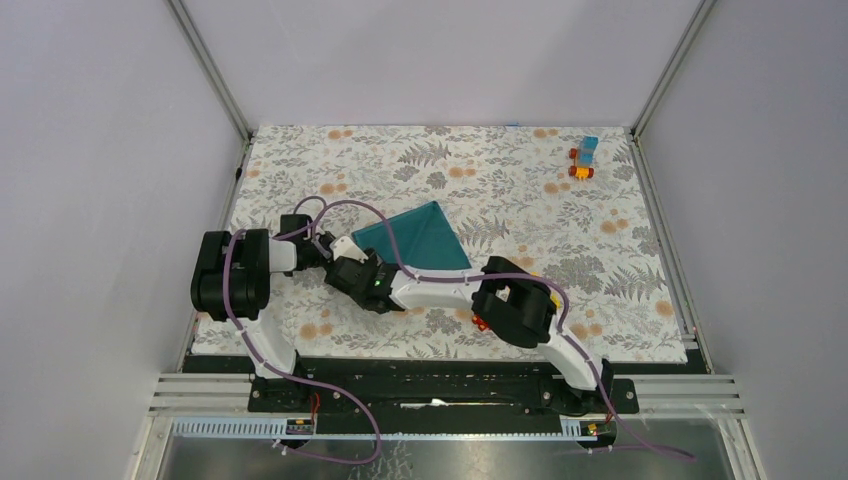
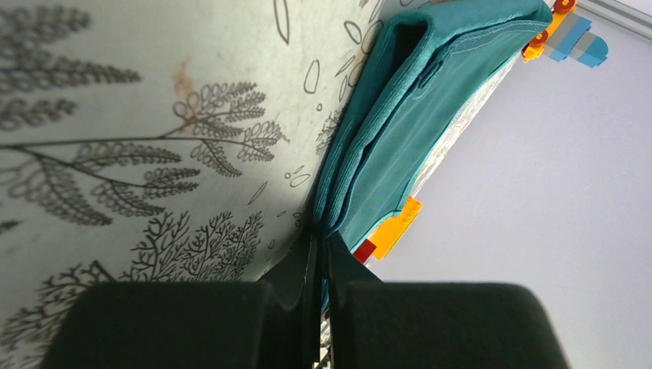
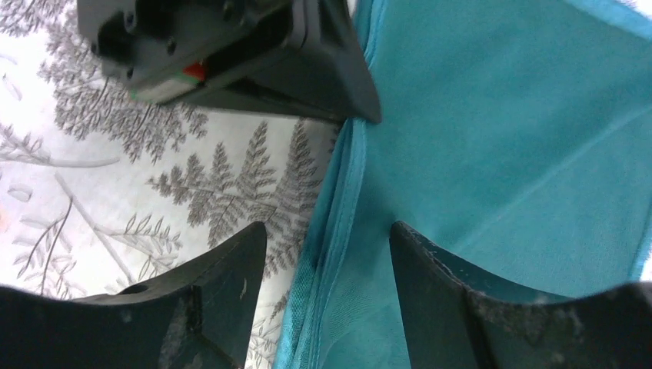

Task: Fold the napkin into a case and place the utensils inside
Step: Pick up the upper triangle-folded napkin from the center of the board.

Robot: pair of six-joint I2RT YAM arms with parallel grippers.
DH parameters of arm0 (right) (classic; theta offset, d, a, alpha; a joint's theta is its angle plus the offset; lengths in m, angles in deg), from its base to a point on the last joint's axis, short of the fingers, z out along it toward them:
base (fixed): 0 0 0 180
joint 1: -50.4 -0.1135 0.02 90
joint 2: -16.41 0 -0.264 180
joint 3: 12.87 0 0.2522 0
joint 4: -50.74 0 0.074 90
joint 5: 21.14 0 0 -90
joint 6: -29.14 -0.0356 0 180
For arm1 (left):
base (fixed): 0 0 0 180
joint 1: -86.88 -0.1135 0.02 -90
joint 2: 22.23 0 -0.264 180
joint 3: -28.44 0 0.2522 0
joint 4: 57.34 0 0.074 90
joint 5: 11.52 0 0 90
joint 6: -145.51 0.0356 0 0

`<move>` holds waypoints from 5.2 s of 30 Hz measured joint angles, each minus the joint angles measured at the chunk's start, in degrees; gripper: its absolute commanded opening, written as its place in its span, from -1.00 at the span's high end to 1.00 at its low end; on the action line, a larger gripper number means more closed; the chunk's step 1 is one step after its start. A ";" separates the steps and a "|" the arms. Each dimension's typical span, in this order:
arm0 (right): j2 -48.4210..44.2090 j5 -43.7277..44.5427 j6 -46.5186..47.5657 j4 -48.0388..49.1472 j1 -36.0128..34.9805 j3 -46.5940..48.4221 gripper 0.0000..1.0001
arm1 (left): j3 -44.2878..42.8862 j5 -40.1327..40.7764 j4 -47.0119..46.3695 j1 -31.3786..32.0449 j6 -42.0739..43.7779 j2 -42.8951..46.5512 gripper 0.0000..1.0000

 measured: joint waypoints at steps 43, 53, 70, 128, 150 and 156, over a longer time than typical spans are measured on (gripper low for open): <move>4.96 20.31 -2.80 -6.88 -6.38 2.69 0.36 | -1.88 -2.27 3.69 -2.58 1.51 -1.55 1.00; 4.94 20.28 -3.06 -9.62 -6.49 4.31 0.03 | -1.88 -2.49 3.63 -2.62 1.70 -1.66 1.00; 7.13 19.74 -1.51 -15.13 -8.13 12.63 -0.13 | -1.88 -2.69 3.52 -2.69 1.75 -1.81 1.00; -6.47 3.89 -3.65 -4.09 -3.21 -4.79 1.00 | 3.96 -2.27 -6.25 -5.11 -0.04 5.66 -0.67; -11.65 -2.32 -4.52 0.09 -0.63 -7.58 1.00 | 3.13 3.13 -13.51 -4.96 -3.43 0.83 0.20; -11.65 -3.37 -4.52 0.42 -0.28 -7.63 1.00 | 2.10 4.70 -13.35 -4.96 -3.06 -0.11 0.68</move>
